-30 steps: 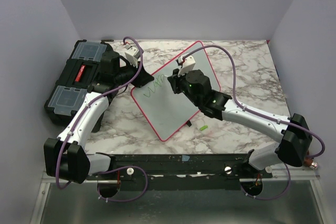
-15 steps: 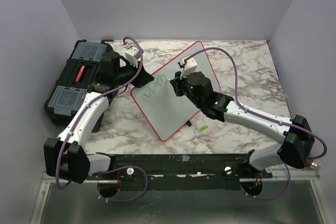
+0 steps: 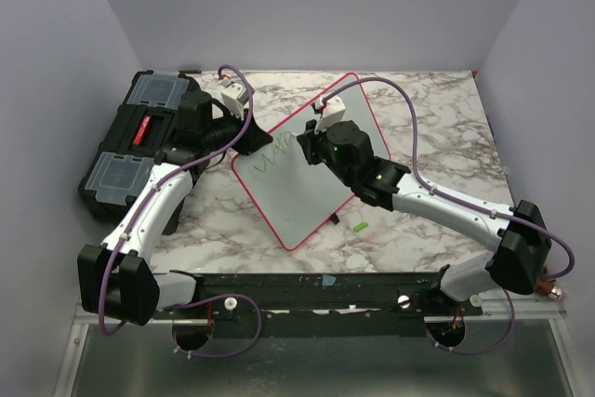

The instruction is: Write a sentence on the whiteboard

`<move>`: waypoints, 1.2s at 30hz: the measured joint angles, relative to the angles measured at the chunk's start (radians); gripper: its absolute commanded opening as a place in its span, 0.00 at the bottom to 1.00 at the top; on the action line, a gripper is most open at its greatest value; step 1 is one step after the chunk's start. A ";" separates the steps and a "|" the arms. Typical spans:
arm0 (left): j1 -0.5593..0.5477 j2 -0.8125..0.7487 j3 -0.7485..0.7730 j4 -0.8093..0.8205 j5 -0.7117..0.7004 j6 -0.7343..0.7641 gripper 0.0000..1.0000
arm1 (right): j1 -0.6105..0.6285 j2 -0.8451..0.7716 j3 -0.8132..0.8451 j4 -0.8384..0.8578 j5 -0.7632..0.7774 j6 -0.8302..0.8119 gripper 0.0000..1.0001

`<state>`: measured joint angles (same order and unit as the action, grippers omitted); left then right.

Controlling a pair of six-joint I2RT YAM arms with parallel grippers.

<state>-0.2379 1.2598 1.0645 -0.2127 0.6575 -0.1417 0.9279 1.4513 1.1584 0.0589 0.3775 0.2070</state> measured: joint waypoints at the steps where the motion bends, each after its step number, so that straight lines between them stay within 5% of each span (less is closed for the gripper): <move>1: 0.000 0.000 0.000 0.000 -0.001 0.000 0.00 | 0.000 0.002 0.004 0.000 0.001 0.000 0.01; 36: -0.008 -0.012 -0.001 -0.007 -0.011 0.000 0.00 | 0.000 -0.017 -0.032 -0.012 0.109 -0.011 0.01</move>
<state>-0.2462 1.2480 1.0634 -0.2195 0.6468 -0.1421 0.9279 1.4342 1.1263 0.0471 0.4870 0.1963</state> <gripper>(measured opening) 0.143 0.128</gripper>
